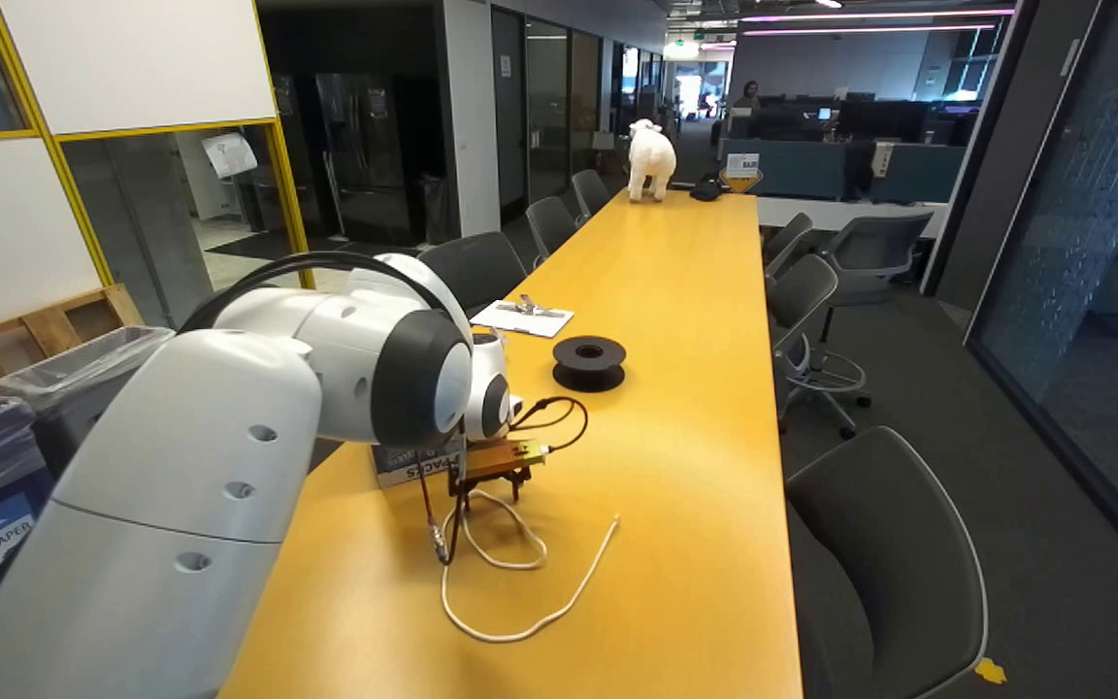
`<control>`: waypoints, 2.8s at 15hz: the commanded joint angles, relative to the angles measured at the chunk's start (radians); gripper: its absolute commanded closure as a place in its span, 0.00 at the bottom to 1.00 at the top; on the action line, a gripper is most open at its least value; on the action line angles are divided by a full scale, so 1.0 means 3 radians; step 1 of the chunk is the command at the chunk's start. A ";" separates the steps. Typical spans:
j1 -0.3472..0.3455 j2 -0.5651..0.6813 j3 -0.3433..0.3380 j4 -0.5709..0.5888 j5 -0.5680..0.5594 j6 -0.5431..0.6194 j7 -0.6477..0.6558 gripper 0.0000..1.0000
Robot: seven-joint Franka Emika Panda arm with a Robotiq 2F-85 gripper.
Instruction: Put the strings inside the blue box.
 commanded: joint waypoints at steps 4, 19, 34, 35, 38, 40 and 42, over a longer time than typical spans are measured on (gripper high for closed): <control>-0.0002 -0.0019 0.0036 0.0103 0.0054 -0.0073 -0.0076 0.00; 0.0009 0.0064 0.0174 0.0236 0.0212 -0.0369 -0.0199 0.00; 0.0202 0.0094 0.0017 0.0095 0.0121 0.0130 0.0213 0.00; 0.0214 0.0091 0.0003 0.0091 0.0112 0.0137 0.0230 0.00; 0.0244 0.0086 -0.0026 0.0085 0.0100 0.0142 0.0267 0.00; 0.0266 0.0083 -0.0047 0.0092 0.0089 0.0101 0.0299 0.00; 0.0274 0.0081 -0.0054 0.0092 0.0090 0.0080 0.0320 0.00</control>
